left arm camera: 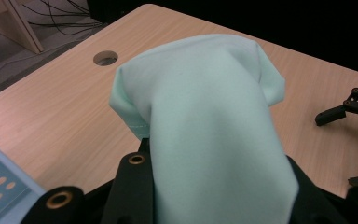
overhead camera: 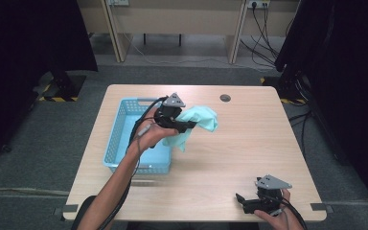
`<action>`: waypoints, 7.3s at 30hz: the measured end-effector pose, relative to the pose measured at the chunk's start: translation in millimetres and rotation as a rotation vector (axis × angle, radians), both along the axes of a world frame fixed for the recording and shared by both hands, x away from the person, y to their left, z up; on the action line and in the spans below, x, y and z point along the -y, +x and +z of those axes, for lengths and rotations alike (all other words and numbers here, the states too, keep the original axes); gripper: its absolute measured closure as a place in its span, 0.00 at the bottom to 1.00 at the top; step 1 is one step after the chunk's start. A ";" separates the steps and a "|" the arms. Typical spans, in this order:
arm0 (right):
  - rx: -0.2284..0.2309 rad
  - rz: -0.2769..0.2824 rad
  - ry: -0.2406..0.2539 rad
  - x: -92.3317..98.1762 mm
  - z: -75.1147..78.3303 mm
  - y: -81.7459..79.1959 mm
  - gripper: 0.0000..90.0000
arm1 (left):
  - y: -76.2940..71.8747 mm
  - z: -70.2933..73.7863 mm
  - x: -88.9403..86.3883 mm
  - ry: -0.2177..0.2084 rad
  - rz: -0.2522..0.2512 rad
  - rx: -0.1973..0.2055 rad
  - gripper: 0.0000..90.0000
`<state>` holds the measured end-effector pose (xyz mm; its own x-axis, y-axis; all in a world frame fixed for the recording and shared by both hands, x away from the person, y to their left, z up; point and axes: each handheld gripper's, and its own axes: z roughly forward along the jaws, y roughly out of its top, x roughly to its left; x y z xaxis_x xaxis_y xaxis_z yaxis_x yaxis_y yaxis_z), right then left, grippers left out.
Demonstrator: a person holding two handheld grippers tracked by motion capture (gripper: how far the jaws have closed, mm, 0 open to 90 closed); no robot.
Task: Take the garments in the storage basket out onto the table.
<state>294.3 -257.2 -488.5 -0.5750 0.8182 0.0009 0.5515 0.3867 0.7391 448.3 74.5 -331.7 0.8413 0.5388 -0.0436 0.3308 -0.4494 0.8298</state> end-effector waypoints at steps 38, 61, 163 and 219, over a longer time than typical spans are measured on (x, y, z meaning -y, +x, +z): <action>0.000 0.000 0.001 0.0 0.0 -0.1 0.00 | 24.6 -57.2 64.2 0.117 -0.024 -0.086 0.75; 0.000 0.001 0.000 0.0 0.0 -0.1 0.00 | 43.6 -98.2 89.2 0.262 0.023 -0.151 0.67; -0.001 0.002 0.001 -0.1 0.0 -0.2 0.00 | 7.9 -39.6 8.4 -0.039 0.094 -0.023 0.07; 0.000 0.003 0.000 0.0 0.0 -0.2 0.00 | -14.7 -44.2 -82.8 -0.108 0.252 0.007 0.07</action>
